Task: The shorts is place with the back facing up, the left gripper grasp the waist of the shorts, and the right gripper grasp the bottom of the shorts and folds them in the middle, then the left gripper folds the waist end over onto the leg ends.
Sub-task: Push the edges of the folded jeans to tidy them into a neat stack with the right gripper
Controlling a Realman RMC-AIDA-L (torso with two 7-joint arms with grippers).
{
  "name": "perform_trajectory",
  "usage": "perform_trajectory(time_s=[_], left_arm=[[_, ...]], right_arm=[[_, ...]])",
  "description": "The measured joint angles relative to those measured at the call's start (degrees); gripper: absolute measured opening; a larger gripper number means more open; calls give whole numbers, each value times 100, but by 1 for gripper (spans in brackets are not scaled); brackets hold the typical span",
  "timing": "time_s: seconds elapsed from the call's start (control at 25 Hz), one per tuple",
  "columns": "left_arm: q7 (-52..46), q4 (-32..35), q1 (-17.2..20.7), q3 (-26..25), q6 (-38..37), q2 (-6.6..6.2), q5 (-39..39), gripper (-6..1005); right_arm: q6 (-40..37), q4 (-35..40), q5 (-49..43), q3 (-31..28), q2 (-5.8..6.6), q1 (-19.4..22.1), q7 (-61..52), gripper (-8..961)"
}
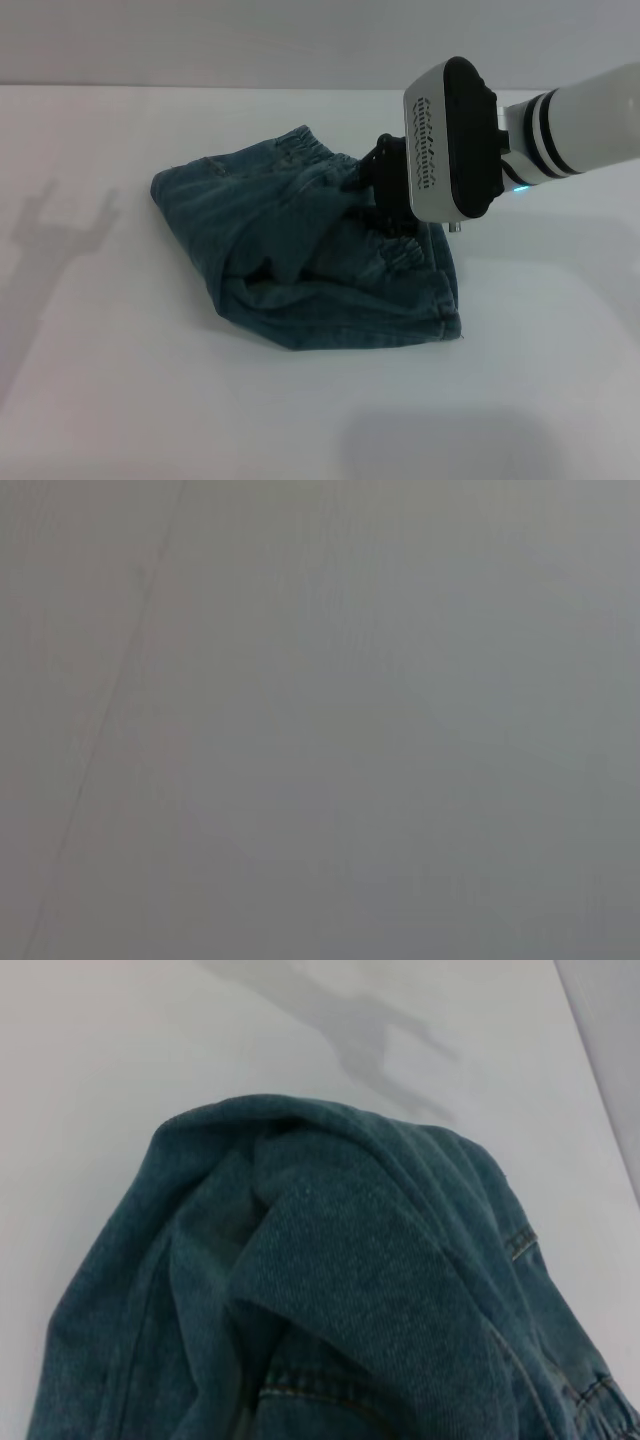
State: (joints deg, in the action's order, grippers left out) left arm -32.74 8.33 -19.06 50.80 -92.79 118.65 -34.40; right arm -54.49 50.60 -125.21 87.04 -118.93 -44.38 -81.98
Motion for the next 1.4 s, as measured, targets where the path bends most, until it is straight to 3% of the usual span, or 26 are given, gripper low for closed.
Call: perform_trajectory(time_s=[0.12,0.56,0.84,1.2,1.4], left_arm=[[38,-4,-4,0,-3,0,3,844],[111,-10,-25,0,14,0,-2,845],[111,-17,-28,0,25,-11,-6,846],[171,-9,21,-1,41,-37,-35,846],[199,7,58,-8,42,-42,-39,844]], right_arm=[[2,-54,0,6,-6,-2,1,371],[330,-196,210,3,-9,41,259,6],[333,229,444,-14,-18,215,155,6],[260,1290,391,684,-28,719,-338,6],[-159,1567,384,854,-36,874,-336,6]])
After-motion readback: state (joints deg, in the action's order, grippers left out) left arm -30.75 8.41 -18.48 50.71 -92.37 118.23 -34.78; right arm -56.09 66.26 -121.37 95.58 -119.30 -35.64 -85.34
